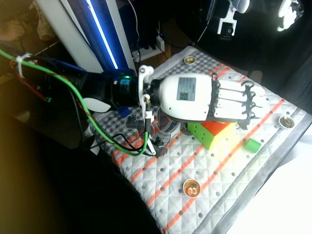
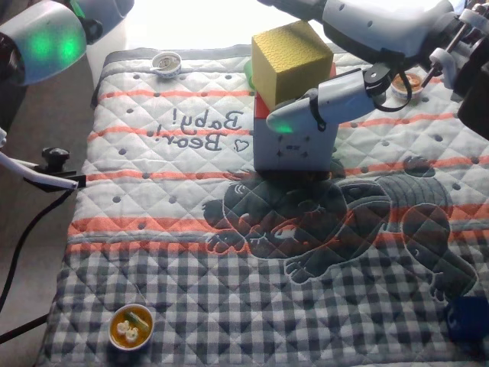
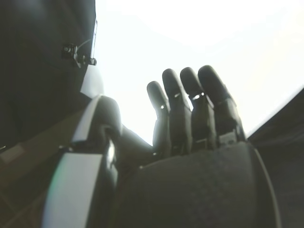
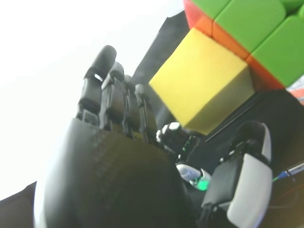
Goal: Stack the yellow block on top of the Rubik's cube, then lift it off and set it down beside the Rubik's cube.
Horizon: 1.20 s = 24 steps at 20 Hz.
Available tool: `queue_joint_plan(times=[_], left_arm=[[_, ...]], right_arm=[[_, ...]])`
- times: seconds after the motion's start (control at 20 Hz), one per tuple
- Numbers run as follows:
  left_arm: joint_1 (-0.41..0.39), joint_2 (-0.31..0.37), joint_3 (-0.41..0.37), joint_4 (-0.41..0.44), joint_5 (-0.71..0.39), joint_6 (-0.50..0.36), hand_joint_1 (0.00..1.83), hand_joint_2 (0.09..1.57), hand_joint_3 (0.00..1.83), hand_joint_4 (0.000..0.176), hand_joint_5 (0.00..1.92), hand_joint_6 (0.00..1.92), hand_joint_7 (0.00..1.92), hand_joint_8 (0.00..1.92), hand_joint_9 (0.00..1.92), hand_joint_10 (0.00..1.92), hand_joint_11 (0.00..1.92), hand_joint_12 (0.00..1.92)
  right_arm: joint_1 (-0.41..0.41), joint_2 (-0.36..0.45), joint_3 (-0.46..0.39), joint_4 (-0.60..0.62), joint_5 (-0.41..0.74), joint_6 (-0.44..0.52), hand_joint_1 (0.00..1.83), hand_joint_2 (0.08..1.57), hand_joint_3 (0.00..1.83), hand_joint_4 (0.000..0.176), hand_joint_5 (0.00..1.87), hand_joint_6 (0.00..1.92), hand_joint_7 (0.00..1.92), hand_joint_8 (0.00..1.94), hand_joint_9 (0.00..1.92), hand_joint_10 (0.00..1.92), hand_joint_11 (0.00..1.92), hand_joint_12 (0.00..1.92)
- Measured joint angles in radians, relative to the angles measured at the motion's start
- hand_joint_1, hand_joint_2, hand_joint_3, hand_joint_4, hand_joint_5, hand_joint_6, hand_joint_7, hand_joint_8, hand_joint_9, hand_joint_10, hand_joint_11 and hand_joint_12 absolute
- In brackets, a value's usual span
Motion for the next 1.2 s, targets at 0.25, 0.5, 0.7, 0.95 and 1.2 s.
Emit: queue_joint_plan(times=[0.25,0.5,0.7,0.95,1.2], left_arm=[[0.033,0.0,-0.002,-0.004,0.016,-0.033,0.69,1.34,0.0,0.0,0.34,0.75,0.31,0.64,0.15,1.05,0.0,1.74],[0.057,0.002,-0.002,-0.021,0.048,-0.061,0.72,1.36,0.0,0.0,0.32,0.87,0.36,0.58,0.17,0.98,0.0,1.64],[0.062,0.002,-0.002,-0.03,0.053,-0.062,0.74,1.37,0.0,0.0,0.36,0.73,0.38,0.55,0.17,1.04,0.0,1.74],[0.086,0.015,-0.018,-0.031,0.06,-0.065,0.68,1.36,0.0,0.0,0.34,0.74,0.36,0.56,0.2,1.02,0.06,1.7],[0.123,0.035,-0.03,-0.07,0.104,-0.069,0.74,1.34,0.0,0.0,0.38,0.69,0.42,0.53,0.29,0.96,0.17,1.57]], right_arm=[[0.007,0.0,0.002,0.007,0.008,0.012,1.17,1.24,0.0,0.0,0.78,1.1,0.68,1.49,0.42,1.74,0.33,1.92],[0.014,-0.002,0.004,0.011,0.006,0.006,1.16,1.29,0.0,0.0,0.74,1.27,0.61,1.69,0.37,1.72,0.21,1.92],[0.019,0.0,-0.01,0.014,0.011,0.0,1.15,1.29,0.0,0.0,0.73,1.3,0.63,1.64,0.34,1.58,0.08,1.92],[0.012,0.043,-0.108,-0.019,0.091,0.001,1.16,1.24,0.0,0.0,0.8,1.24,0.71,1.47,0.5,1.43,0.26,1.92],[-0.071,0.157,-0.193,-0.026,0.198,0.0,1.19,1.22,0.0,0.0,0.82,1.11,0.8,1.49,0.69,1.64,0.57,1.92]])
